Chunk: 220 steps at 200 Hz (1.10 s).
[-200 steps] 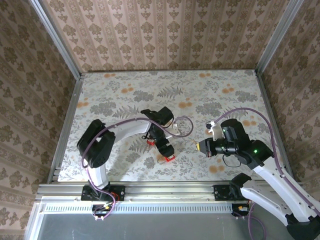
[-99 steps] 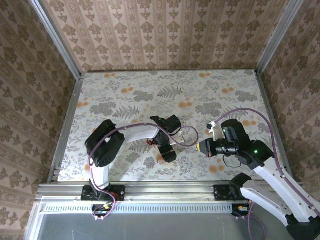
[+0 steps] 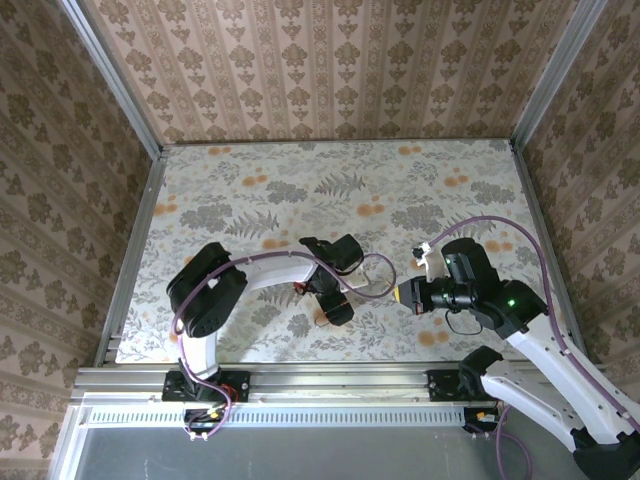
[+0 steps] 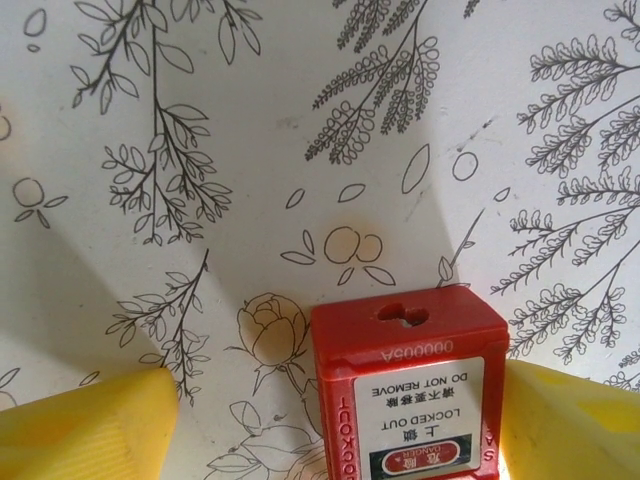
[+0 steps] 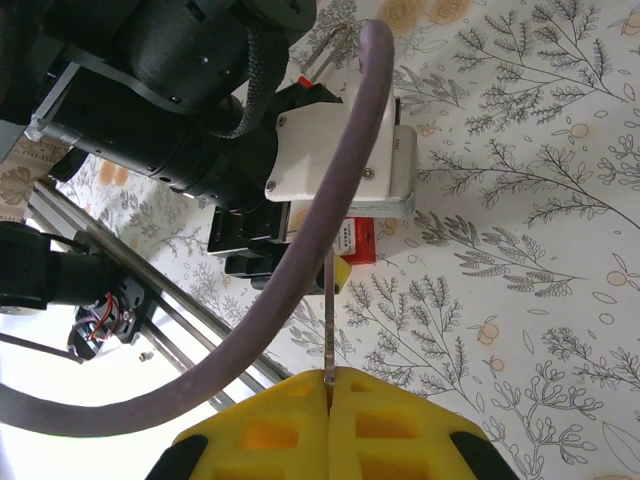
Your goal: Unlock with the key
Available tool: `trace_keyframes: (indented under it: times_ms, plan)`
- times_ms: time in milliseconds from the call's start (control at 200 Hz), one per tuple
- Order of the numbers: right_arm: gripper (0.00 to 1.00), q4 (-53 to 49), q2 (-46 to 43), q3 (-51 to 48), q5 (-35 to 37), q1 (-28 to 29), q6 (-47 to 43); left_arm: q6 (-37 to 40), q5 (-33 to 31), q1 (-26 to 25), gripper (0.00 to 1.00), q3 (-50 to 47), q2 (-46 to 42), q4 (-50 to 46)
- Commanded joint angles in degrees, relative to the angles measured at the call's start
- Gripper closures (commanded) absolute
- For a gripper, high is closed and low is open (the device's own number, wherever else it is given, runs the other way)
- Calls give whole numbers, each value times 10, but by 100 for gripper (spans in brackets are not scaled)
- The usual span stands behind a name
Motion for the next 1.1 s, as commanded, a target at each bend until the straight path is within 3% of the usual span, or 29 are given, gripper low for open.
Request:
trace_keyframes:
  times_ms: [0,675,1095]
  plan:
    - [100,1,1,2,4,-2,4,-23,16,-12,19,-28,3,-21]
    - [100,6,3,-4,8,-2,5,-48,-12,-31,28,-27,-13,-72]
    - [100,20,4,-11,7,-2,11,-61,-12,-43,56,-53,-16,-32]
